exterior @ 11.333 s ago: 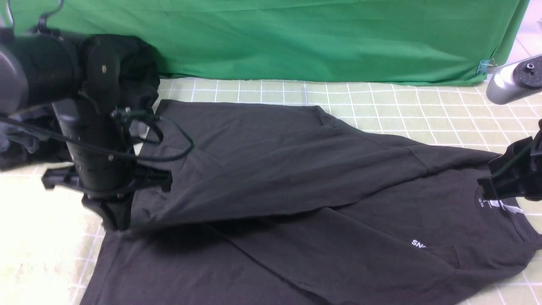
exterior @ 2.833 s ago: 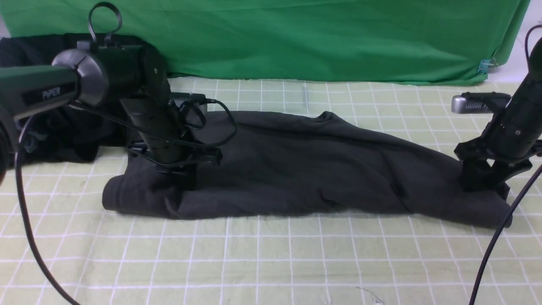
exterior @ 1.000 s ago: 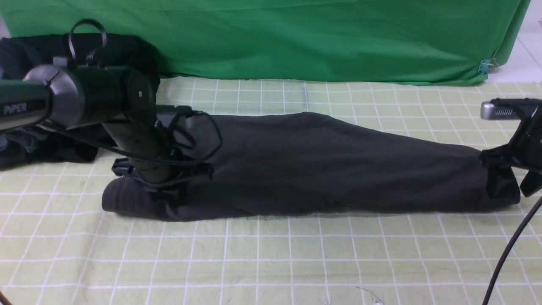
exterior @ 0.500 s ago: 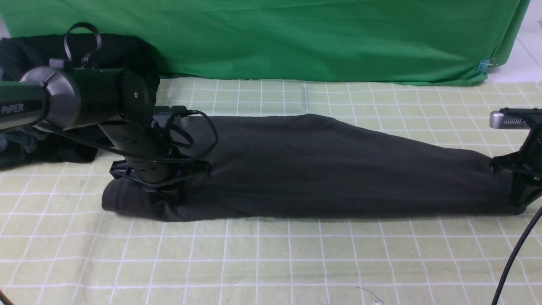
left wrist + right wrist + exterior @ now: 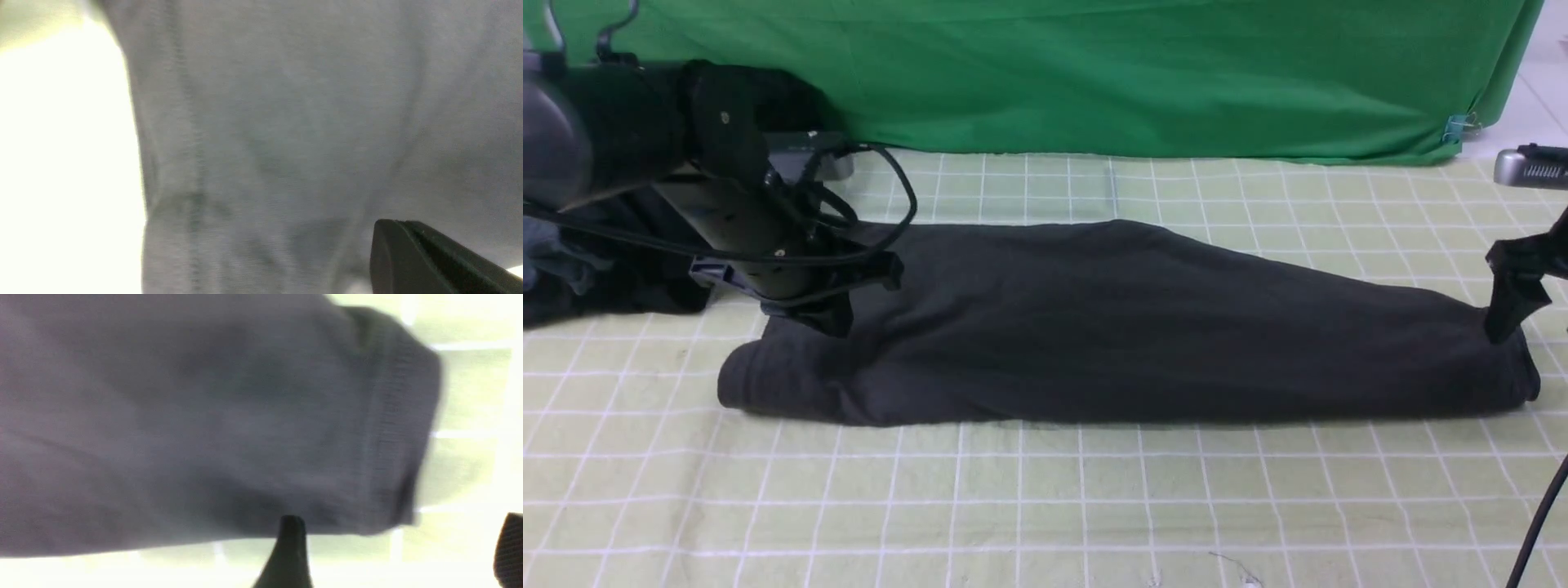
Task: Fold a long-sleeved shirt over a green coffee tablecloth.
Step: 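Pull the folded dark garment lengthwise by its ends to straighten it flat on the table, then fold the right end of the dark garment over onto its left end with the right gripper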
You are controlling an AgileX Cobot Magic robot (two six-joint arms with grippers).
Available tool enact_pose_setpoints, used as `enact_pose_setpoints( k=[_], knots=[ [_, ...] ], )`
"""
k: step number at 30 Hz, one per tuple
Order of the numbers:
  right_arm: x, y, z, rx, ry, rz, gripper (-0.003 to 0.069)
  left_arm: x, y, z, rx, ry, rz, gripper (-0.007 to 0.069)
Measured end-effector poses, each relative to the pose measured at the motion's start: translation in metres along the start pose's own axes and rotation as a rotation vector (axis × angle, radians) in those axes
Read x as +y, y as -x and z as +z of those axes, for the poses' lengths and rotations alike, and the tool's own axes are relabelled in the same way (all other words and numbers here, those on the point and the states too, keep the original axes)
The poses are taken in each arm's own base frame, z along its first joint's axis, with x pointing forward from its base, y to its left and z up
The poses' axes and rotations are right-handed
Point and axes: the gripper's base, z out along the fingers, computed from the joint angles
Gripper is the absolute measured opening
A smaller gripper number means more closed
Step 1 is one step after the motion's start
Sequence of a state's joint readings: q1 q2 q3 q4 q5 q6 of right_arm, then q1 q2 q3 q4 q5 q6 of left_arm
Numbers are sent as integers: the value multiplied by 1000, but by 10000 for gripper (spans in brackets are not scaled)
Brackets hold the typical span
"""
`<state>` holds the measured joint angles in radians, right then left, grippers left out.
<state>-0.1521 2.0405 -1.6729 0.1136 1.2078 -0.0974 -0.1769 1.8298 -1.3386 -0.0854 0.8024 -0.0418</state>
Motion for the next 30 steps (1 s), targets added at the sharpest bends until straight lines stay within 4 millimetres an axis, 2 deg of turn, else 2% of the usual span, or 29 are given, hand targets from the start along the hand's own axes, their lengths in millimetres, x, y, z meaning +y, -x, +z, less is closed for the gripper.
enact_pose_setpoints(
  k=[4,7,8,10,16,20,22,23,24,25,26,27,28,30],
  knots=[
    [1,4,4,-24,17,7,599,9,-2,13,35,14,-20,-3],
    [-1,9,21,-29,14,12,599,16,-10,38,109,34,-30,-3],
    [-2,10,22,-28,12,11,599,16,-10,39,113,35,-32,-3],
    [-4,12,38,-8,3,11,598,20,-13,48,144,45,-64,-3],
    [-7,14,63,37,3,12,595,22,-13,48,145,63,-98,-3],
    [-8,15,64,35,-1,-9,562,22,-13,46,150,68,-95,-3],
    [-8,16,65,31,-1,-40,426,23,-13,40,151,74,-91,-3],
    [-8,16,64,31,0,-57,306,23,-14,34,148,81,-86,-3],
    [-8,16,64,32,0,-60,283,23,-13,32,144,81,-84,-3],
    [-8,15,64,38,3,-65,197,24,-13,26,134,85,-80,-3],
    [-8,14,63,55,6,-71,92,23,-11,10,98,86,-76,-3],
    [-9,14,61,63,4,-68,59,23,-11,-4,66,84,-77,-3],
    [-9,14,60,62,4,-64,51,23,-11,-4,68,84,-77,-3],
    [-16,11,50,81,-12,-23,33,23,-10,-34,0,90,-68,-3]
  ],
)
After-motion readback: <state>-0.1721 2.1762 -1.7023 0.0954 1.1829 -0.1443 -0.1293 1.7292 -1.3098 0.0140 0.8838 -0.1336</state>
